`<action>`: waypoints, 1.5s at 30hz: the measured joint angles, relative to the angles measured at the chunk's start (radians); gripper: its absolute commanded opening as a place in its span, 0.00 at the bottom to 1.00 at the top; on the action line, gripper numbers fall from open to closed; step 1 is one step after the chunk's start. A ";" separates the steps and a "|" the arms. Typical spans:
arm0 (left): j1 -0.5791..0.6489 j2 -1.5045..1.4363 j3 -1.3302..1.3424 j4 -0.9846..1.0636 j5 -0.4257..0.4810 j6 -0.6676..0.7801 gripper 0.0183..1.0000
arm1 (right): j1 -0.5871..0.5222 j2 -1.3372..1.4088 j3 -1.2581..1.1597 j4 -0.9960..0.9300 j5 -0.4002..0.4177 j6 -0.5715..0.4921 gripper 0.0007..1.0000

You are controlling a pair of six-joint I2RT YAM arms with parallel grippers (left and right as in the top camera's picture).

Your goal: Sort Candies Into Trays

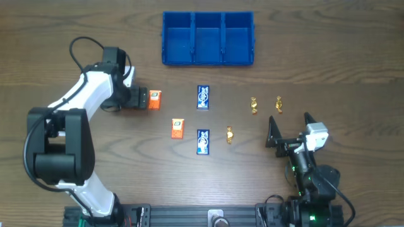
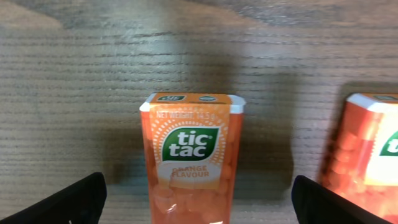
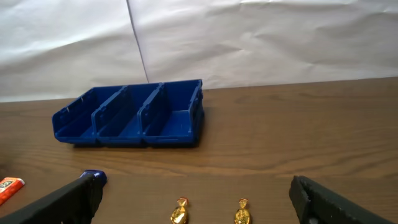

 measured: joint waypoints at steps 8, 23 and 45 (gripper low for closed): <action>0.000 0.003 0.000 0.001 -0.024 -0.008 0.66 | 0.000 0.000 0.000 0.000 0.000 0.000 1.00; 0.000 0.004 0.000 0.031 -0.025 -0.026 0.28 | 0.000 0.000 0.000 0.000 0.000 0.000 1.00; -0.335 0.273 1.025 -0.132 -0.236 -0.236 0.27 | 0.000 0.000 0.000 0.000 0.000 0.000 1.00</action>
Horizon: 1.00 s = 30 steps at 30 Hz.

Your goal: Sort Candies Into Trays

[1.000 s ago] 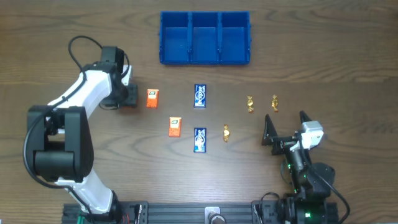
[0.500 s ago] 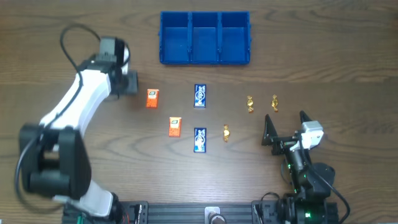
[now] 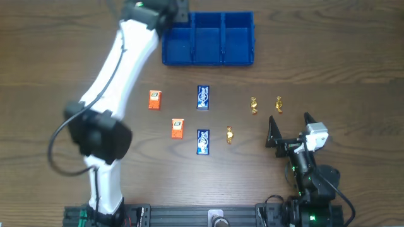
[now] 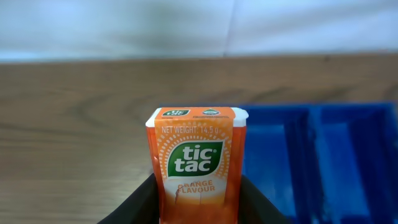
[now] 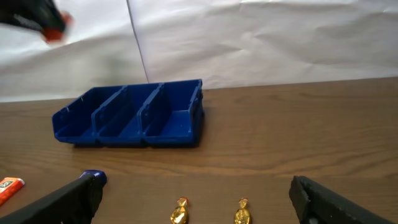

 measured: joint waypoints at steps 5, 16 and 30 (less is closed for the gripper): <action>-0.003 0.166 0.085 -0.039 0.038 -0.034 0.27 | 0.000 0.000 0.000 0.000 0.000 0.000 1.00; 0.003 0.190 0.108 -0.110 0.056 -0.054 0.29 | 0.000 0.000 0.000 0.000 0.000 0.000 1.00; 0.013 0.190 0.108 -0.164 0.063 -0.057 0.94 | 0.000 0.000 0.000 0.000 0.000 0.000 1.00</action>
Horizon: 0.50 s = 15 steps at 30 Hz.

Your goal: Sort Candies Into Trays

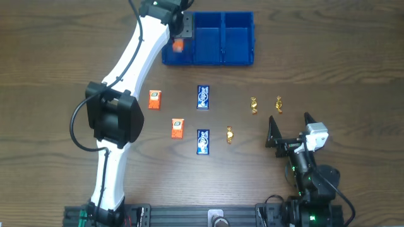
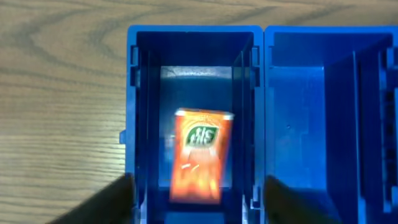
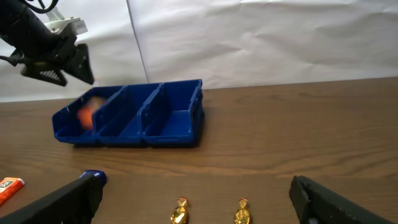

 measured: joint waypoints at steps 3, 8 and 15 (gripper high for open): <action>0.008 -0.005 -0.004 0.002 0.002 0.000 0.95 | 0.000 0.000 0.000 0.000 0.000 0.000 1.00; 0.013 -0.313 -0.395 0.192 -0.015 -0.005 0.97 | 0.000 0.000 0.000 0.000 0.000 0.000 1.00; -0.010 -0.785 -1.008 0.379 -0.032 -0.046 0.95 | 0.000 0.000 0.000 0.001 0.000 0.000 1.00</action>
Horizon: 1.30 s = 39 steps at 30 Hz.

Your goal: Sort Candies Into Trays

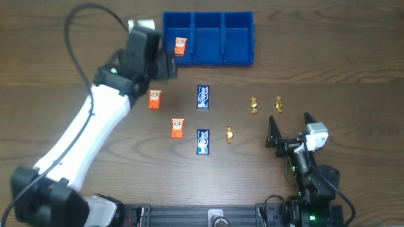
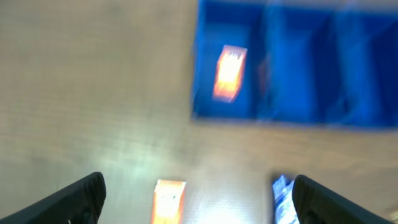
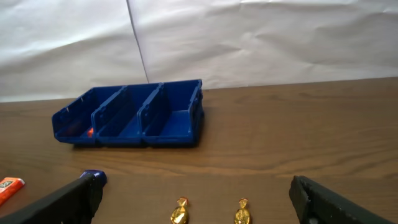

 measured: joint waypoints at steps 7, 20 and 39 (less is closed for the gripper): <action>0.001 0.179 -0.224 0.090 0.001 -0.014 0.94 | 0.000 0.000 0.000 0.000 0.000 0.000 1.00; 0.036 0.255 -0.223 0.138 0.065 0.008 0.92 | 0.000 0.000 0.000 0.000 0.000 0.000 1.00; 0.071 0.292 -0.217 0.146 0.121 0.064 0.28 | 0.000 0.000 0.000 -0.001 0.000 0.000 1.00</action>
